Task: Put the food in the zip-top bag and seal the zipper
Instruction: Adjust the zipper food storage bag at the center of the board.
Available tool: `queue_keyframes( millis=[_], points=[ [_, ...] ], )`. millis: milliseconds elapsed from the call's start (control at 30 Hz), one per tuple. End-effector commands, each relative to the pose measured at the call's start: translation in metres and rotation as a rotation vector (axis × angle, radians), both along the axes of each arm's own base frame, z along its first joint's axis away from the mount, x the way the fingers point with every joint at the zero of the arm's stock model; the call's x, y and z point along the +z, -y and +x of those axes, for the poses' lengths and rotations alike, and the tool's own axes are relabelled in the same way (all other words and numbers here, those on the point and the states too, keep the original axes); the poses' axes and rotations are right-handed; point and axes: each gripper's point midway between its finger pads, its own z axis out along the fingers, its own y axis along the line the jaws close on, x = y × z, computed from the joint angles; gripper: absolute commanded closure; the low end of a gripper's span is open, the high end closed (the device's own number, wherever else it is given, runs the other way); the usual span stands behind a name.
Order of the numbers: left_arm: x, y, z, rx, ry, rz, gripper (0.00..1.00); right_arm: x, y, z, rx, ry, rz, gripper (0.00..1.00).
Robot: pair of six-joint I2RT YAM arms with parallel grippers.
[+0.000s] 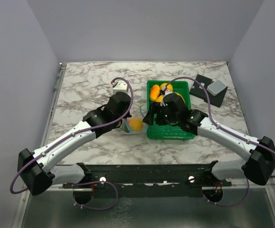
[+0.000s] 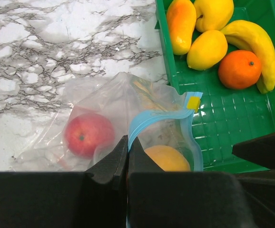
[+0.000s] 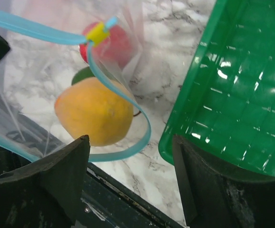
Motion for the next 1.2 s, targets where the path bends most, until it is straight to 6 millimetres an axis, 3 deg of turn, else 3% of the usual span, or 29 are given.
queue_keyframes(
  millis=[0,300,633,1000,1167],
  points=[
    [0.015,0.000,0.007,0.021,0.030,-0.009,1.00,-0.012,0.010,-0.010,-0.053,-0.051,0.004,0.28],
    [0.018,0.004,0.008,0.007,0.031,-0.014,1.00,-0.033,0.011,-0.013,-0.083,-0.109,-0.011,0.46],
    [0.019,0.000,0.007,0.011,0.037,-0.012,1.00,-0.051,0.003,-0.006,-0.093,-0.140,-0.023,0.51],
    [0.021,0.002,0.008,0.010,0.036,-0.021,1.00,-0.058,-0.005,-0.002,-0.082,-0.147,-0.016,0.62],
    [0.023,0.002,0.007,0.008,0.037,-0.026,1.00,-0.054,-0.009,-0.002,-0.068,-0.143,-0.005,0.73]
  ],
)
